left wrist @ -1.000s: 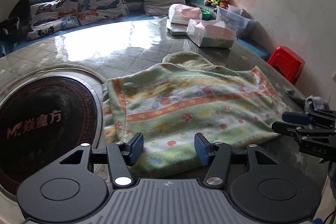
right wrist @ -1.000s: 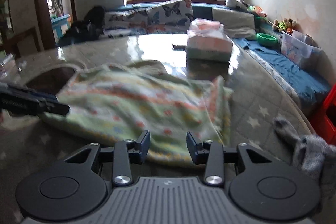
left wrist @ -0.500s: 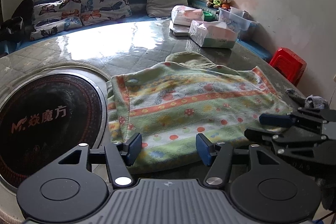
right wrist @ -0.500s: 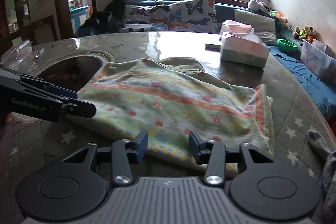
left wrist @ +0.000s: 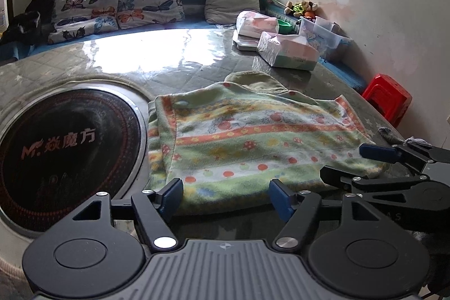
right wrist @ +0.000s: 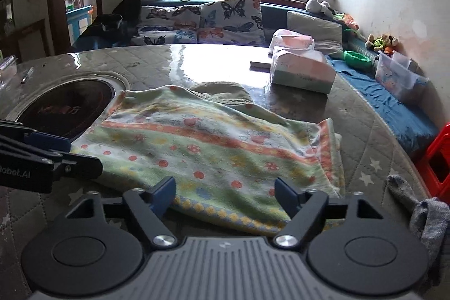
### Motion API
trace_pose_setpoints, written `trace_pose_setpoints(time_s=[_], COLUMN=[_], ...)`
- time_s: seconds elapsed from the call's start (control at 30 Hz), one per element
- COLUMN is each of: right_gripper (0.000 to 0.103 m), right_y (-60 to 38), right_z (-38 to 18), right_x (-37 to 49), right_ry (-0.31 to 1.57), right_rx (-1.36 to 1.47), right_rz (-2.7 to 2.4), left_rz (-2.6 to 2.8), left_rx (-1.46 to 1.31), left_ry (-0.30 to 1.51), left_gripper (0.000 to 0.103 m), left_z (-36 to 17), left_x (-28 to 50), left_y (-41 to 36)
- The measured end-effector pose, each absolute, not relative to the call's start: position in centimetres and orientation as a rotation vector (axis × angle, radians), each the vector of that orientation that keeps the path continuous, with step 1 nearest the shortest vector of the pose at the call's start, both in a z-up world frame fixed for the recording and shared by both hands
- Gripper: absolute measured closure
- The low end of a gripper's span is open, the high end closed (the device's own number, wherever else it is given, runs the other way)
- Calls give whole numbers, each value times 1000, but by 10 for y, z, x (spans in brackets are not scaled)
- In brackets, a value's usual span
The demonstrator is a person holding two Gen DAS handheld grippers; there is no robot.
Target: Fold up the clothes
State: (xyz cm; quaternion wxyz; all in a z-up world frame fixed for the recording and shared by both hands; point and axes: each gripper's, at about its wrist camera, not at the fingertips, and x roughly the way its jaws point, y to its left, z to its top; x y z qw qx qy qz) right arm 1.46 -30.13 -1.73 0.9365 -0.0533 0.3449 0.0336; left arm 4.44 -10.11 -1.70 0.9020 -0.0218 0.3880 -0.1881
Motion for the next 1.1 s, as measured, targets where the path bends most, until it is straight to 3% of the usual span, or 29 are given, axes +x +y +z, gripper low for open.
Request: trace_pose_setpoints(time_s=[0.33, 1.1], right_gripper=[1, 0], right_y=[-303, -313], right_z=[-11, 3], right_x=[16, 7], right_ry=[707, 681], right_rx=[-126, -82], right_rz=[-77, -190], left_rz=[-373, -370], left_rx=[-74, -103], left_ry=[812, 797], left_gripper=[27, 7], left_z=[-15, -7], left_x=[36, 24], left_y=[-98, -98])
